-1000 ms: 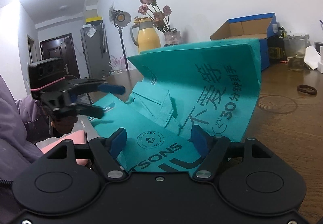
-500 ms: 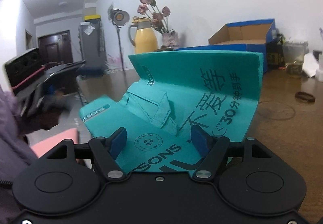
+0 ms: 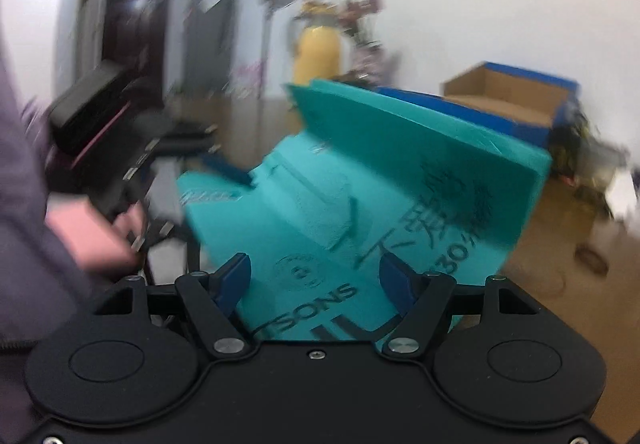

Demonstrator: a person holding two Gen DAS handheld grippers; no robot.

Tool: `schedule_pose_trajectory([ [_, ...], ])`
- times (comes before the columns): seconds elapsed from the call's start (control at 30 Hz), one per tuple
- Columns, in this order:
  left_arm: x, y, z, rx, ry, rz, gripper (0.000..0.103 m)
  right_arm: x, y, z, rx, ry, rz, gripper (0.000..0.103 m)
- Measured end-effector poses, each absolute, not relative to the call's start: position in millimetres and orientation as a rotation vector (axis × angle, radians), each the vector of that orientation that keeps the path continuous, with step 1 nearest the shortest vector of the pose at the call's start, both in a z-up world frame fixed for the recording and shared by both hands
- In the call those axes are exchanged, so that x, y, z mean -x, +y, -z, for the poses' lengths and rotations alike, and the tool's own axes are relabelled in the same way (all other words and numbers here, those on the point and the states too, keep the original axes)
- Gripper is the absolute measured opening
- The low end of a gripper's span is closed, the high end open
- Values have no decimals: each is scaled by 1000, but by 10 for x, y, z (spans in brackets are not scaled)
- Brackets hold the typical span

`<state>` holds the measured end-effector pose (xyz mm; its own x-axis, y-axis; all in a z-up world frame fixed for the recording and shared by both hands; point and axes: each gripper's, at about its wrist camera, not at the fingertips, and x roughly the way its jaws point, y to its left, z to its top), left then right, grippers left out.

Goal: Fold shopping bag

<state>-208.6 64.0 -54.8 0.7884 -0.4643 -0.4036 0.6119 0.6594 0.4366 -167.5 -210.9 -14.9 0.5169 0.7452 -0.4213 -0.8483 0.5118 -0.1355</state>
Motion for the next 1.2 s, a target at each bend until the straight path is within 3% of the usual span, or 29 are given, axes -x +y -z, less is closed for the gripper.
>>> schedule_pose_trajectory([
  [0.03,2073,645,547,-589,275,627,69,1722,-2107,138,391,336,-1002,80],
  [0.17,2070,776,499,-541,300,687,66,1796,-2148,272,472,308,-1038,81],
  [0.4,1941,1001,374,-367,367,763,59,1685,-2291,423,308,234,-1015,71],
  [0.43,1925,1008,362,-345,373,765,58,1691,-2303,432,298,231,-1012,69],
  [0.53,1845,1069,303,-244,400,775,47,1669,-2422,382,178,272,-1020,40],
  [0.57,1819,1109,291,-202,408,771,40,1633,-2493,369,105,298,-1028,35],
  [0.8,1673,1131,272,194,457,618,39,1388,-2698,508,-347,396,-946,29],
  [0.97,1513,924,88,294,573,410,35,1221,-2752,517,-575,488,-811,28],
  [1.2,1088,930,-137,382,777,278,33,883,-2753,359,-608,619,-731,27],
])
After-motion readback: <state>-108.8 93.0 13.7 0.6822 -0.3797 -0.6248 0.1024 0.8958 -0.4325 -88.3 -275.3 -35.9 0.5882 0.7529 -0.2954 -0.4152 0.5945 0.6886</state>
